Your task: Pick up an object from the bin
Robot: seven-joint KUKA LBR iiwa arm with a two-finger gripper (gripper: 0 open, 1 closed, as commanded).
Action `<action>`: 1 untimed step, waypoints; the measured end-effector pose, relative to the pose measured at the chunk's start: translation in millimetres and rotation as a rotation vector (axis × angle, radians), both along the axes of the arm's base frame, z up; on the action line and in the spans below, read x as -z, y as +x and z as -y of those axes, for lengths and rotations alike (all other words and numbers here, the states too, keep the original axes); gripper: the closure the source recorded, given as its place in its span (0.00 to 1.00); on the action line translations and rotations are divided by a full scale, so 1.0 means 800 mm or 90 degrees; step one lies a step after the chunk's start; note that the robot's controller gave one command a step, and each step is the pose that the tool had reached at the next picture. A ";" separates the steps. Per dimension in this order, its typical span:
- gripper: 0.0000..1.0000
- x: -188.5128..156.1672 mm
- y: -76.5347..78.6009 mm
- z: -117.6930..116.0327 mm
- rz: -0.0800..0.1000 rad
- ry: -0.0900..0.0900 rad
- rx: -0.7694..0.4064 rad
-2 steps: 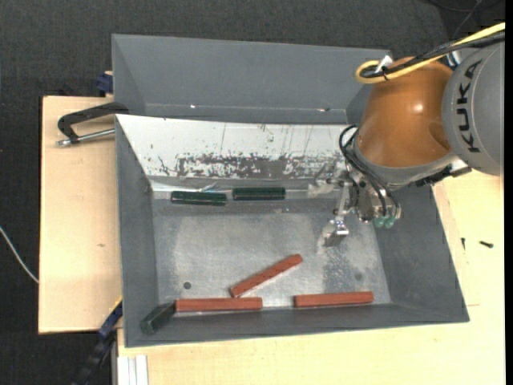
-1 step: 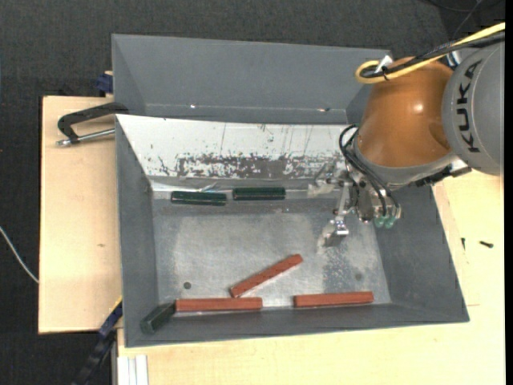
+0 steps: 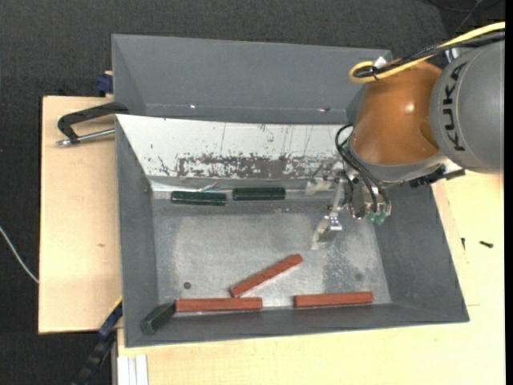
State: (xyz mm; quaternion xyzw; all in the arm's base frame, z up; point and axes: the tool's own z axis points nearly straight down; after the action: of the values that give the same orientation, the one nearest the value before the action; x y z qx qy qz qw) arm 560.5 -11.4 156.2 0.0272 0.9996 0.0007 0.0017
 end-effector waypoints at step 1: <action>0.00 0.079 -0.023 -0.034 0.002 0.000 -0.005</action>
Offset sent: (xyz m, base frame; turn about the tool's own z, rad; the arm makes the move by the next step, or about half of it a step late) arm -0.0218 0.0458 -0.0862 -0.1067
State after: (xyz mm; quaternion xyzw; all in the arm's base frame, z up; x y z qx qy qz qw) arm 542.0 15.4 93.0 0.0233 0.9997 0.0005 0.0030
